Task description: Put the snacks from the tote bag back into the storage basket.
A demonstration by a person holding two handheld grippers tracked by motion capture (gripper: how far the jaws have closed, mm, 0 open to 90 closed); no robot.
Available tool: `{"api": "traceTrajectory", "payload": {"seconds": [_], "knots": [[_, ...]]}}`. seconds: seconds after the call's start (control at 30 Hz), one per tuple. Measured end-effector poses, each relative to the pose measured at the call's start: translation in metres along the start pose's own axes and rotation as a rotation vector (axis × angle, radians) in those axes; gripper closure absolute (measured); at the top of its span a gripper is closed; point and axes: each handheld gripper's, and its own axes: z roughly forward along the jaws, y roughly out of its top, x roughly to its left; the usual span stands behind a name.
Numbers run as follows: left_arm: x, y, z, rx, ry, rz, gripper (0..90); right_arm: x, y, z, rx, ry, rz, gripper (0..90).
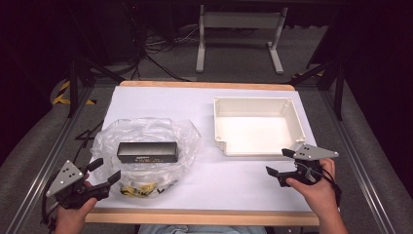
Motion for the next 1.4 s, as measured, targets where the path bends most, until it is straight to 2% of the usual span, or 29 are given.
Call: {"api": "traceTrajectory", "payload": {"seconds": [0.23,0.53,0.83,0.93,1.13,1.4], "knots": [[-0.001,0.001,0.0,0.002,-0.006,-0.007,26.3,0.002,0.012,-0.003,0.019,0.009,-0.018,15.1],[-0.001,0.001,-0.001,0.009,-0.008,-0.011,26.2,0.001,0.033,-0.006,0.096,0.034,-0.077,14.7],[-0.001,0.001,-0.001,0.012,-0.004,-0.014,26.1,0.003,0.05,-0.008,0.114,0.05,-0.11,14.2],[0.0,0.001,0.0,0.016,-0.01,-0.014,26.1,0.003,0.057,-0.008,0.121,0.094,-0.118,13.8],[0.001,0.001,0.0,0.011,-0.016,-0.014,26.0,0.004,0.074,-0.008,0.13,0.093,-0.155,13.5],[0.001,0.001,-0.002,-0.012,-0.061,-0.002,25.7,0.007,0.096,-0.004,0.133,0.157,-0.229,13.1]]}}
